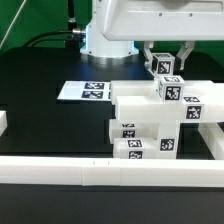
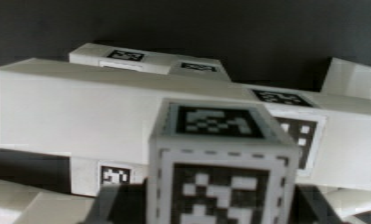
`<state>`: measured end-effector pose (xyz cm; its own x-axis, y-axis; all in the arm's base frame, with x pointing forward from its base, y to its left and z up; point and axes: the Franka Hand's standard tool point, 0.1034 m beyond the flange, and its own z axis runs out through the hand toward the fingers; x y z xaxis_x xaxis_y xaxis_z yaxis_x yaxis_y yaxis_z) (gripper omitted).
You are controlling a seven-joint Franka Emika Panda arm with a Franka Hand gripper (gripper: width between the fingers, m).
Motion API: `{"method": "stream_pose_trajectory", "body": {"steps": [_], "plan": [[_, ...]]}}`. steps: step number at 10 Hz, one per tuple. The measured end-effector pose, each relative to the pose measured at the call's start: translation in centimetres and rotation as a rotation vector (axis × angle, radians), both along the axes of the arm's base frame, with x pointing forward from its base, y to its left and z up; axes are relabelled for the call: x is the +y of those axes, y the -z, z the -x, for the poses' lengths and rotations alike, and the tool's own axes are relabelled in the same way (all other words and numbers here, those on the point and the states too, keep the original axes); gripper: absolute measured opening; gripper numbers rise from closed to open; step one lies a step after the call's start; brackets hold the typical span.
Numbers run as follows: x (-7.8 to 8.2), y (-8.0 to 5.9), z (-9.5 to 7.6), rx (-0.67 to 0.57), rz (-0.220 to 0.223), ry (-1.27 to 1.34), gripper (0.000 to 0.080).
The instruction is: Assemble chair
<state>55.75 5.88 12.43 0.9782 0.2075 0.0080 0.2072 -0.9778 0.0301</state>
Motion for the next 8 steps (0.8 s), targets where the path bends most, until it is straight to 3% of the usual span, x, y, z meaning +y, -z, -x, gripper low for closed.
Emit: {"method": "stream_pose_trajectory", "body": {"steps": [8], "plan": [[-0.22,0.1,-0.16,-0.012,0.001,0.002,0.0284]]}}
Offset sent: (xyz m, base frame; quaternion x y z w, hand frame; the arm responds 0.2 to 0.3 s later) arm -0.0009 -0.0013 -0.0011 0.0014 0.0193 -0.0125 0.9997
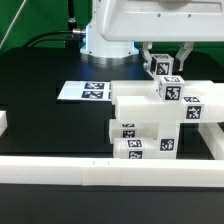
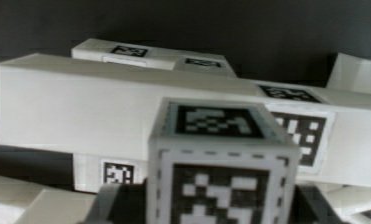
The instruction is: Assemble chair
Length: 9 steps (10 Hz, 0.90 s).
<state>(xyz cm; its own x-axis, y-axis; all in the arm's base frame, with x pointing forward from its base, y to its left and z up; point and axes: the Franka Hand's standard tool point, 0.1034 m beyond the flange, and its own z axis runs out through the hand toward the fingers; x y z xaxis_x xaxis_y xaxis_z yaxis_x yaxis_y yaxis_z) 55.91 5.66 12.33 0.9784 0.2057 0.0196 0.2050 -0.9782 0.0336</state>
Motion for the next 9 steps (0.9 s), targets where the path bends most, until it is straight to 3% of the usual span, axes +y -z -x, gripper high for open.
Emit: {"method": "stream_pose_trajectory", "body": {"steps": [9], "plan": [[-0.13,0.75,-0.48,-0.036,0.007,-0.002,0.0284]]}}
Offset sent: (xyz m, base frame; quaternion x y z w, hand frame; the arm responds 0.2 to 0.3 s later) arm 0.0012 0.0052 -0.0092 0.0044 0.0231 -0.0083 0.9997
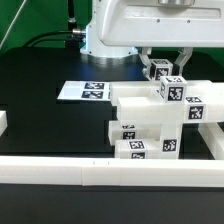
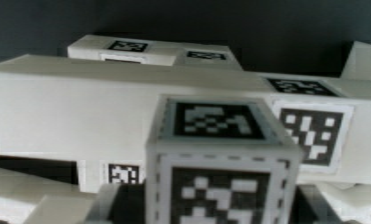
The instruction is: Assemble chair
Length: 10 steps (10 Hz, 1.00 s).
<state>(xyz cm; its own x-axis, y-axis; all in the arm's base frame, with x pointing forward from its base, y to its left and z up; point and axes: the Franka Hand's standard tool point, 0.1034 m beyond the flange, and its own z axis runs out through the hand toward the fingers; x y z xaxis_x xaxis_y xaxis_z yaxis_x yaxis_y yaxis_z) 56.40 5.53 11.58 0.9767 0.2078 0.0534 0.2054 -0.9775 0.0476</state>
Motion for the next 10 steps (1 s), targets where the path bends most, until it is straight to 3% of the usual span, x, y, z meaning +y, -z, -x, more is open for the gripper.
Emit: {"method": "stream_pose_trajectory", "body": {"steps": [7,10], "plan": [[0.0,0.0,-0.01,-0.001,-0.002,0.025,0.0284],[0.04,-0.02,-0.02,-0.009,-0.017,0.251,0.0284]]}}
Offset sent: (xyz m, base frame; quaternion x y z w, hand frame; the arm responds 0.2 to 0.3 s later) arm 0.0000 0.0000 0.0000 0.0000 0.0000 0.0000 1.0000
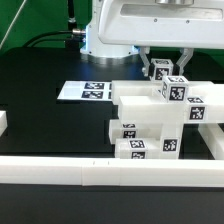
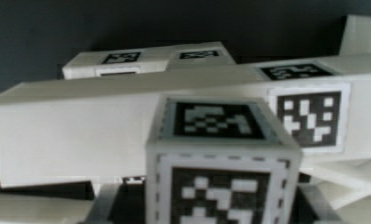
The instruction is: Assemble chair
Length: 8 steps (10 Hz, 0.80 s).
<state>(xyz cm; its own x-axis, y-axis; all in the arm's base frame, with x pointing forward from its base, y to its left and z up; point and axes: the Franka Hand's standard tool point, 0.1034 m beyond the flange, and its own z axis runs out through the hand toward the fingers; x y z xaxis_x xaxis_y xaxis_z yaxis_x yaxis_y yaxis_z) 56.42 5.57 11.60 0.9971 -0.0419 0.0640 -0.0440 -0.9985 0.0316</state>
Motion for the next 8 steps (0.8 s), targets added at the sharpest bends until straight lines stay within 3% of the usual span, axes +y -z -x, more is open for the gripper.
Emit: {"method": "stream_pose_trajectory", "body": {"steps": [8], "plan": [[0.29,0.06,0.05,-0.013,-0.042,0.481,0.0284]]}}
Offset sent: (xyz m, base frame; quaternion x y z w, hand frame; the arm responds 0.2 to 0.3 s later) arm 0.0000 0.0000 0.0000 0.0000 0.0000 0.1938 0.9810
